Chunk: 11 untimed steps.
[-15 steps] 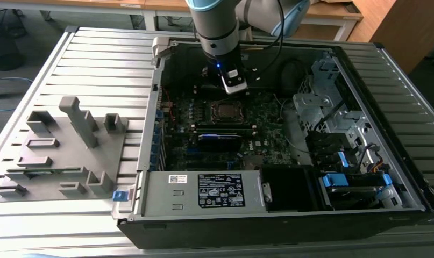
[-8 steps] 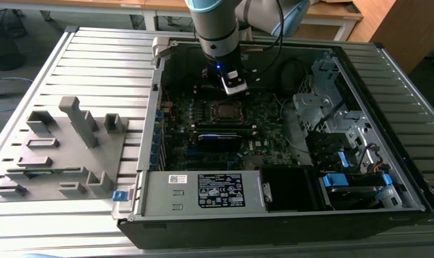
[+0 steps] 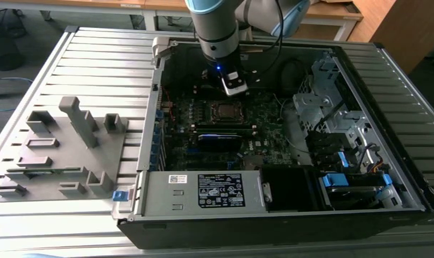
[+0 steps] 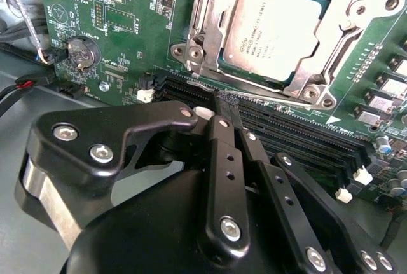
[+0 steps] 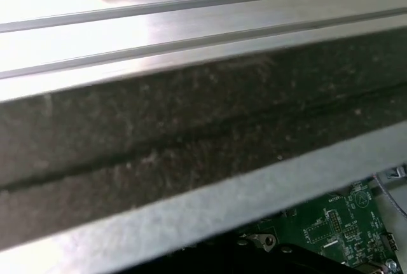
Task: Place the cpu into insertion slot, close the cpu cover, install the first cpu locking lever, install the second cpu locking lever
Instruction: 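Install the first cpu locking lever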
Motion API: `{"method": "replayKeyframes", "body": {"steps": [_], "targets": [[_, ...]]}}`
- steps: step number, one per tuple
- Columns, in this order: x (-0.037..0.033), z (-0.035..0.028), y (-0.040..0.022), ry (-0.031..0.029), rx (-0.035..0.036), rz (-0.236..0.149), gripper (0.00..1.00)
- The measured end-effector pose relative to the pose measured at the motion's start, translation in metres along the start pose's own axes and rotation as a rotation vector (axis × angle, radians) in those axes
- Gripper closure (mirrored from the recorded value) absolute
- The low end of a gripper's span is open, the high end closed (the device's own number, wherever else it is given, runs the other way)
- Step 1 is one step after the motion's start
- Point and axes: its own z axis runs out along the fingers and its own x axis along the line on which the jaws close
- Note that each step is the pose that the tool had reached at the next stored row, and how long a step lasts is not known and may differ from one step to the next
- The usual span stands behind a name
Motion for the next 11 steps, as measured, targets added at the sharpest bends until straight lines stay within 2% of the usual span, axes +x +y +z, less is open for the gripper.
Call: {"method": "replayKeyframes", "body": {"steps": [11], "targets": [[-0.0006,0.0024,-0.0023,0.0028,0.0005,-0.016,0.89]]}}
